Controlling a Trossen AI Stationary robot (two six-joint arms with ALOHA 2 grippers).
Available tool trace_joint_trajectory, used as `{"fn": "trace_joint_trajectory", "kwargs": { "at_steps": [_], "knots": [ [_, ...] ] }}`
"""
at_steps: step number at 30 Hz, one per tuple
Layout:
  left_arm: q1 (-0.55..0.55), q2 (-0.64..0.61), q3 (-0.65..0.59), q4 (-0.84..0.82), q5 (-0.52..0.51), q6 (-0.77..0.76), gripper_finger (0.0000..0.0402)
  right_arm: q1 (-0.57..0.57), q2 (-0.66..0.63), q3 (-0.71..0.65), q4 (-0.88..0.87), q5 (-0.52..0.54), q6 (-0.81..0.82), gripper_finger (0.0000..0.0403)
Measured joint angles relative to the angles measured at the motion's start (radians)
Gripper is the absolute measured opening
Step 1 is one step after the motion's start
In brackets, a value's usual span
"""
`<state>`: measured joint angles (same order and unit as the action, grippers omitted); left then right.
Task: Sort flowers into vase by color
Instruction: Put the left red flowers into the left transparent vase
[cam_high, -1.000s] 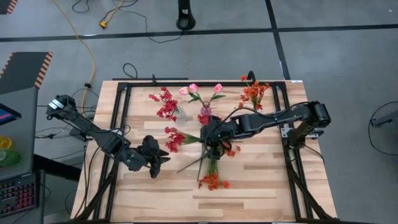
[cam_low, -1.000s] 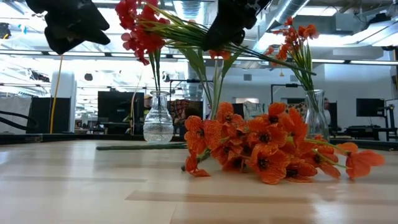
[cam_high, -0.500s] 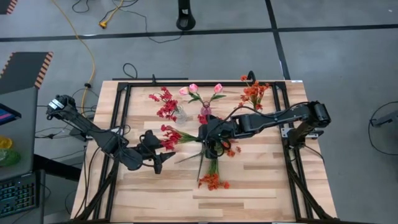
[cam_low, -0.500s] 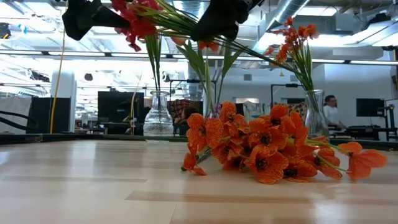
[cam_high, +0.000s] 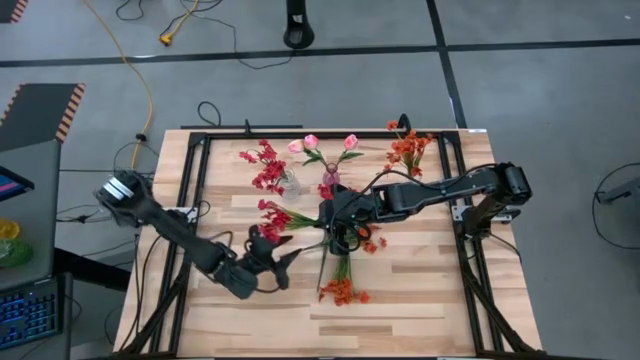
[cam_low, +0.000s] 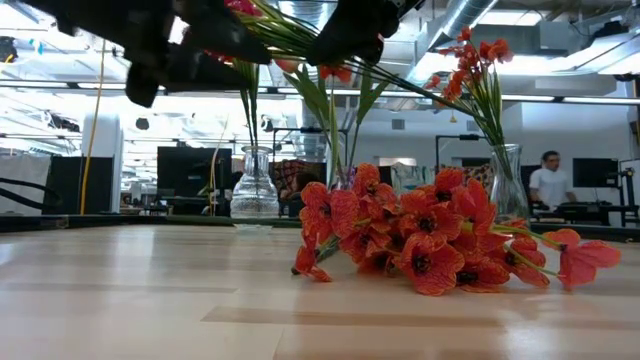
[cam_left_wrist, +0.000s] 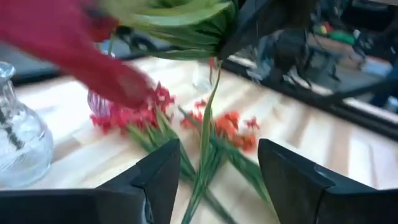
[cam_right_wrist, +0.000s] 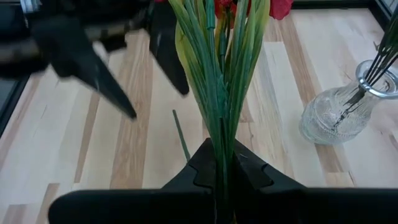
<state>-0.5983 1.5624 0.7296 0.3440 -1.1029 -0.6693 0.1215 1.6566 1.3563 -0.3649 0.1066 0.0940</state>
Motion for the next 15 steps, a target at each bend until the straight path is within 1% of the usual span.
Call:
{"fn": "trace_joint_trajectory", "kwargs": {
  "at_steps": [5, 8, 11, 15],
  "knots": [
    [0.011, 0.157, 0.000, 0.354, -0.121, 0.175, 0.0192, 0.000, 0.000, 0.000, 0.000, 0.000, 0.000, 0.0050],
    [0.031, 0.214, 0.000, 0.514, -0.143, 0.245, 0.0188, 0.000, 0.000, 0.000, 0.002, 0.000, 0.000, 0.0050],
    [0.056, 0.241, 0.000, 0.614, -0.136, 0.299, 0.0185, 0.000, 0.000, 0.000, 0.002, 0.000, 0.000, 0.0050],
    [0.081, 0.239, 0.001, 0.643, -0.116, 0.350, 0.0185, 0.000, 0.000, 0.000, 0.001, 0.000, 0.000, 0.0050]
  ]
}}
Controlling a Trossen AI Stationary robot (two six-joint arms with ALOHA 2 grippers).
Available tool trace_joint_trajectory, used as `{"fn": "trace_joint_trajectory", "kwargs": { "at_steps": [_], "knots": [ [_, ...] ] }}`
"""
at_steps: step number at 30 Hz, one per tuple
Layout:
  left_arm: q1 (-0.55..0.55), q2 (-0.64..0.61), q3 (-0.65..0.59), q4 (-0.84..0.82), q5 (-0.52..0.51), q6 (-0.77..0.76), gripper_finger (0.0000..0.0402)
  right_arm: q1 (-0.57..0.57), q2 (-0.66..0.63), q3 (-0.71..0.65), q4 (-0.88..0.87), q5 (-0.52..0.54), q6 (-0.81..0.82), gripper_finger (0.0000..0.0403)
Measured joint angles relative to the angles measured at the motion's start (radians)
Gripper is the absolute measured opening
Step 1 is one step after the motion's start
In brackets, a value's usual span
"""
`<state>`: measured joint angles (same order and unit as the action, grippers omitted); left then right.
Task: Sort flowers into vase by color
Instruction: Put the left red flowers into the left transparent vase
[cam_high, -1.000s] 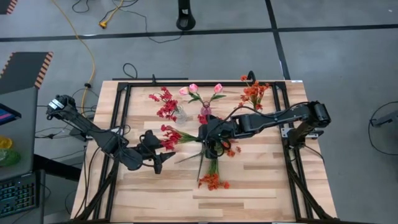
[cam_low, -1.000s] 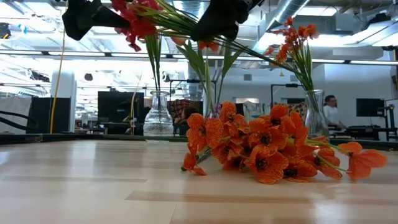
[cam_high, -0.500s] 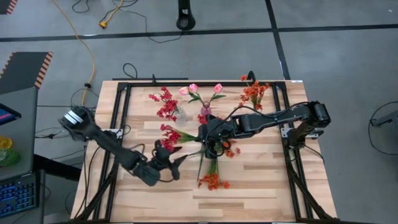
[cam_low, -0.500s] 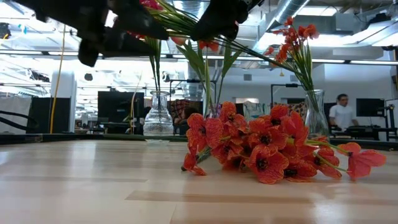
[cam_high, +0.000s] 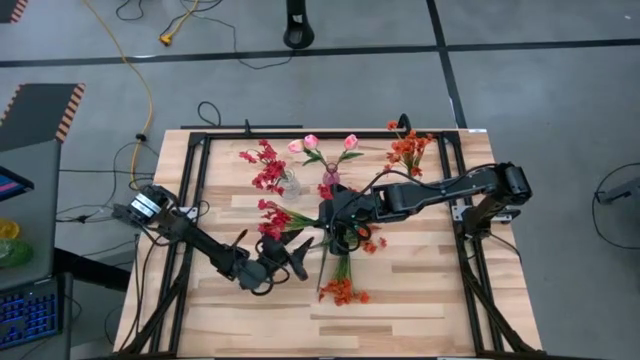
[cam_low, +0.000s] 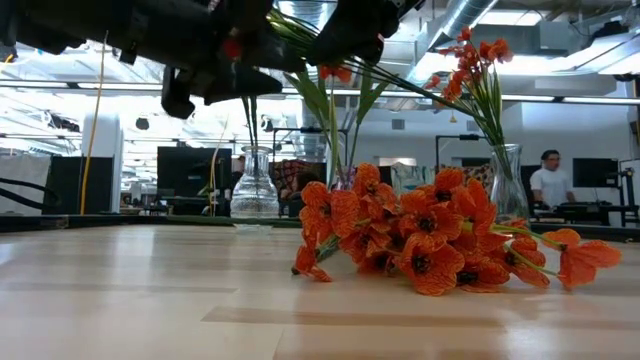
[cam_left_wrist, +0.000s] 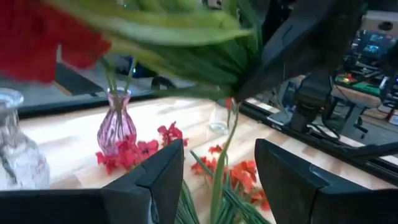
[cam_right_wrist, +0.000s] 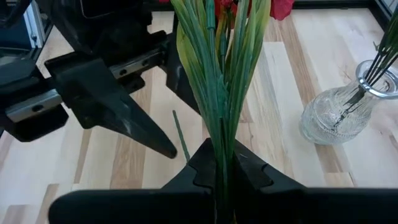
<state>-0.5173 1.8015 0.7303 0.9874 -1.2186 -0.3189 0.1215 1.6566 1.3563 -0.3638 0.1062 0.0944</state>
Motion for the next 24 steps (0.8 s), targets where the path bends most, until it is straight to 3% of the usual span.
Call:
{"fn": "trace_joint_trajectory", "kwargs": {
  "at_steps": [11, 24],
  "knots": [
    [0.027, -0.002, 0.000, 0.218, 0.009, 0.272, 0.0184, 0.001, 0.000, 0.000, -0.008, 0.000, 0.001, 0.0050],
    [0.086, -0.002, 0.000, 0.268, 0.087, 0.228, 0.0184, 0.002, 0.000, 0.000, -0.021, 0.001, 0.003, 0.0050]
  ]
}}
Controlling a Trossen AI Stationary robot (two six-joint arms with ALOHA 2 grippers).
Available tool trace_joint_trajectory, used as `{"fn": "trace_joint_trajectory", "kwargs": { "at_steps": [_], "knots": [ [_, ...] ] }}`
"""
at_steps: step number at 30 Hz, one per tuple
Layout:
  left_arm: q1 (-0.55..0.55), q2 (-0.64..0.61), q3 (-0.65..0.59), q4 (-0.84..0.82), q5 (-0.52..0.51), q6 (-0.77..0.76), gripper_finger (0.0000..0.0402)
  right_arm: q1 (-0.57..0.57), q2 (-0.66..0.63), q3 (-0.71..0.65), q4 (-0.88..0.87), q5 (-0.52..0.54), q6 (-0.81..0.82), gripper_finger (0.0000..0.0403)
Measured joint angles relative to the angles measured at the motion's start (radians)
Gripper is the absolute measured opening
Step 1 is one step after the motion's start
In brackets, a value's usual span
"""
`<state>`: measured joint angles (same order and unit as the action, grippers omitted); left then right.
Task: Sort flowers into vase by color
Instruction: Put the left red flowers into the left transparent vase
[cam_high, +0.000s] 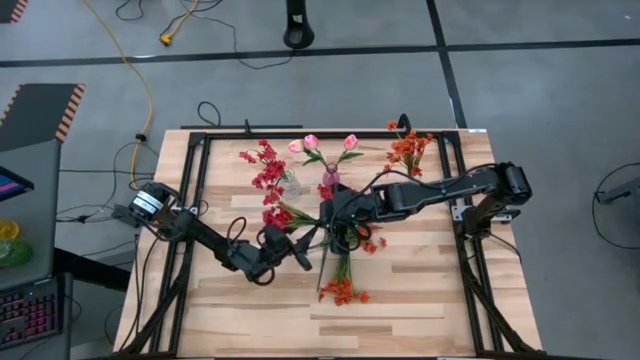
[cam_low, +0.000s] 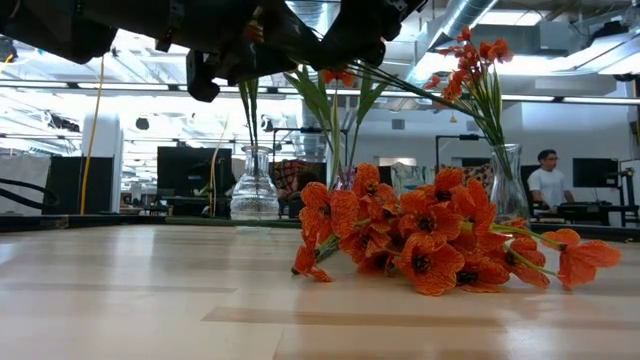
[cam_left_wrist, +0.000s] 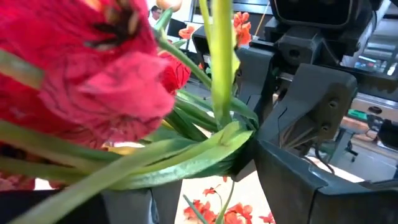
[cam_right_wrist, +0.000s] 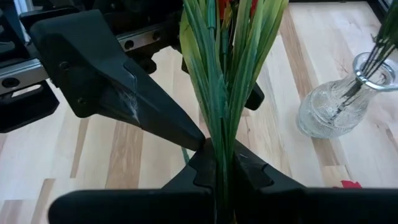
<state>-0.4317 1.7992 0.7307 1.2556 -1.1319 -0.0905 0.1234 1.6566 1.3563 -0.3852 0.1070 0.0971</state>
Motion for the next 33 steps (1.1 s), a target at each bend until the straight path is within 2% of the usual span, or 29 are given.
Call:
{"fn": "trace_joint_trajectory", "kwargs": {
  "at_steps": [5, 12, 17, 24, 28, 33],
  "knots": [
    [0.004, 0.000, 0.000, 0.001, 0.002, -0.002, 0.0157, -0.001, 0.000, 0.000, 0.000, 0.000, 0.000, 0.0050],
    [0.004, 0.000, 0.000, 0.021, 0.006, 0.003, 0.0068, -0.006, 0.000, 0.000, 0.006, -0.001, 0.001, 0.0054],
    [0.005, -0.001, 0.000, 0.021, 0.031, 0.005, 0.0013, -0.007, 0.000, 0.000, 0.002, -0.004, 0.007, 0.0074],
    [0.005, -0.001, 0.000, 0.019, 0.034, 0.022, 0.0010, -0.007, 0.000, 0.000, 0.004, -0.004, 0.009, 0.0146],
    [-0.012, -0.008, 0.000, 0.016, -0.001, 0.079, 0.0007, -0.007, -0.010, 0.000, -0.029, 0.019, 0.005, 0.0187],
    [-0.056, -0.050, 0.000, 0.013, -0.041, 0.163, 0.0004, -0.014, -0.053, 0.000, -0.104, 0.021, 0.003, 0.0213]
  ]
}}
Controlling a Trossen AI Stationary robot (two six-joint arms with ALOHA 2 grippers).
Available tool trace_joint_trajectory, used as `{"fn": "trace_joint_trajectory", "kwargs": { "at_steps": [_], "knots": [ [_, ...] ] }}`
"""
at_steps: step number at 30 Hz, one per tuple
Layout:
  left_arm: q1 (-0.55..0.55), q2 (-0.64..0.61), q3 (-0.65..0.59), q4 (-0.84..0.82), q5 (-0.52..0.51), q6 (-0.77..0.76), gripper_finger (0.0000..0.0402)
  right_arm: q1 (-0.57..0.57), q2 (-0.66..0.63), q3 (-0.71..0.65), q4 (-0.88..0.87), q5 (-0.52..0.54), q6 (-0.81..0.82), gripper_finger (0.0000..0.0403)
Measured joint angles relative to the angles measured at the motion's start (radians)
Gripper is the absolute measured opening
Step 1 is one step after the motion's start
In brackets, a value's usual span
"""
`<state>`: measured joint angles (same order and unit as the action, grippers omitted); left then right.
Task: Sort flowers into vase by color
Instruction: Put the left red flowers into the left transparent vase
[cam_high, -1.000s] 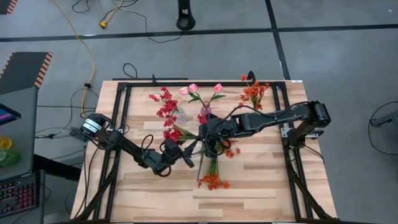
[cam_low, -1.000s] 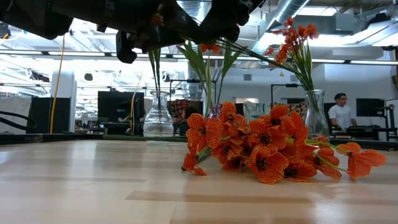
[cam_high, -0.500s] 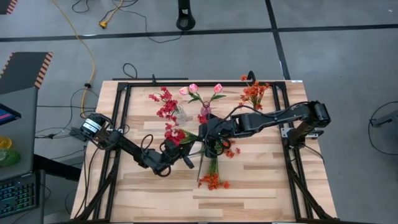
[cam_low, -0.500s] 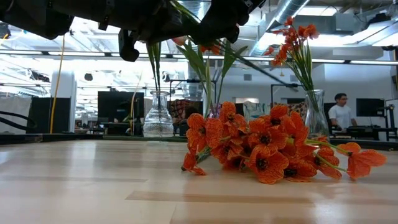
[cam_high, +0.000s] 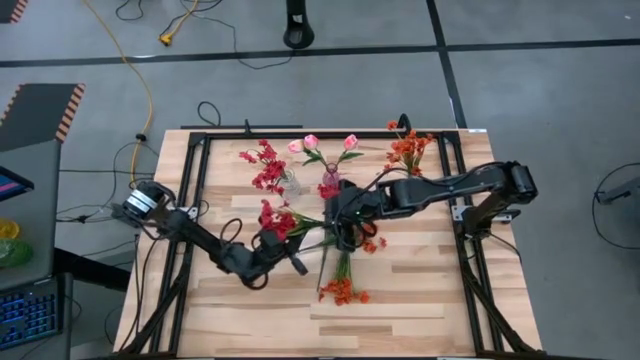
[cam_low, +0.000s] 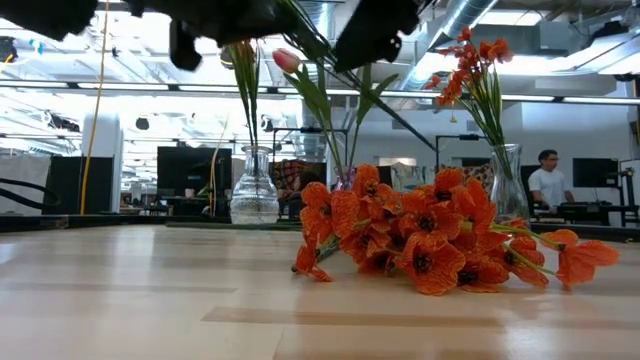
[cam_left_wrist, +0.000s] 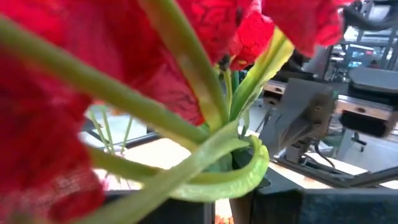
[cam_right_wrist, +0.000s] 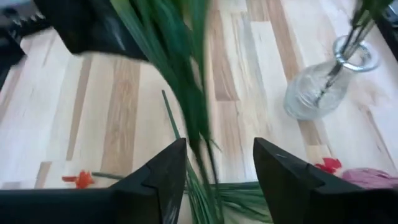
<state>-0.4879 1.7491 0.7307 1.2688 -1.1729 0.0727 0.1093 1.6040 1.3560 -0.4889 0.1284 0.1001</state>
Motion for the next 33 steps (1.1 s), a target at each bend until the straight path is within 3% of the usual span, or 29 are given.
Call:
{"fn": "trace_joint_trajectory", "kwargs": {
  "at_steps": [9, 19, 28, 33],
  "knots": [
    [-0.104, -0.133, 0.000, -0.071, -0.099, 0.138, 0.0003, 0.003, -0.068, 0.000, -0.091, 0.002, -0.003, 0.0213],
    [-0.281, -0.412, 0.000, -0.514, -0.221, 0.093, 0.0003, 0.007, -0.052, 0.000, -0.107, 0.002, -0.002, 0.0212],
    [-0.264, -0.620, 0.044, -0.600, -0.096, 0.324, 0.0002, 0.006, -0.043, 0.000, -0.106, 0.004, -0.002, 0.0212],
    [-0.216, -0.686, 0.127, -0.854, -0.040, 0.310, 0.0002, 0.006, -0.044, 0.000, -0.106, 0.004, -0.002, 0.0212]
  ]
}}
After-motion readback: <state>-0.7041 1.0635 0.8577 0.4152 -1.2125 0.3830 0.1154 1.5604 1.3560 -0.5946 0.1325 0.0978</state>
